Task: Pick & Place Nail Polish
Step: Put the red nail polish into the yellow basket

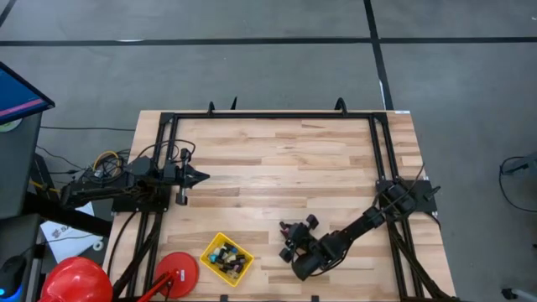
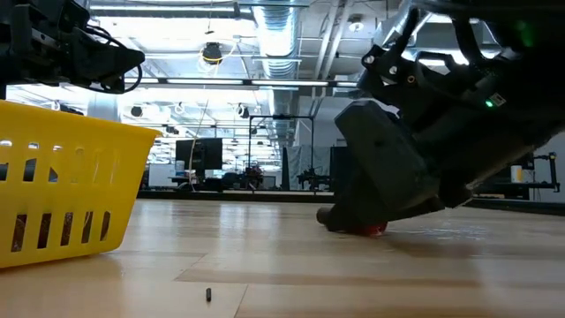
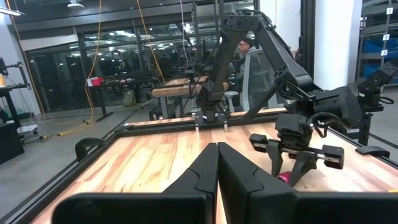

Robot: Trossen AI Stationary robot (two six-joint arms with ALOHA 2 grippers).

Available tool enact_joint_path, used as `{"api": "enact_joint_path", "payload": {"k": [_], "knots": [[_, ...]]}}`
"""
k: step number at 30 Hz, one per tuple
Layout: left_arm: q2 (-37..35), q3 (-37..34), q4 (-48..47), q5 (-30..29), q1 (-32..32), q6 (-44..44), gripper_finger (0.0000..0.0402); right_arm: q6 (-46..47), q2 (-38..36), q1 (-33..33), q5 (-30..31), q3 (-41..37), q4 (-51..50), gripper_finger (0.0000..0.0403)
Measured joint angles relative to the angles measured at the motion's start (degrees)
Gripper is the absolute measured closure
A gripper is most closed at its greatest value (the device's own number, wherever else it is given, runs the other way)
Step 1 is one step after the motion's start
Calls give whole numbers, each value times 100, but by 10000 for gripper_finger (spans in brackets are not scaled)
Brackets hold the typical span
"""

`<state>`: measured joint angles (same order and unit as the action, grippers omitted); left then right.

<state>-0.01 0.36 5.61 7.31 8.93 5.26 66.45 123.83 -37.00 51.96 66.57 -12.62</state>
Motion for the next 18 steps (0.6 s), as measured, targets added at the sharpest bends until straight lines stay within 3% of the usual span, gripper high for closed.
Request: {"api": "enact_joint_path", "payload": {"k": [7,13,18], "knots": [[0,0,0,0,0,0,401,-1321,-463,140,-144,-25,363,294],[0,0,0,0,-1,0,401,-2885,-707,445,-73,-6,1962,277],[0,0,2,0,0,0,401,-4344,-626,695,-809,459,3311,291]]}}
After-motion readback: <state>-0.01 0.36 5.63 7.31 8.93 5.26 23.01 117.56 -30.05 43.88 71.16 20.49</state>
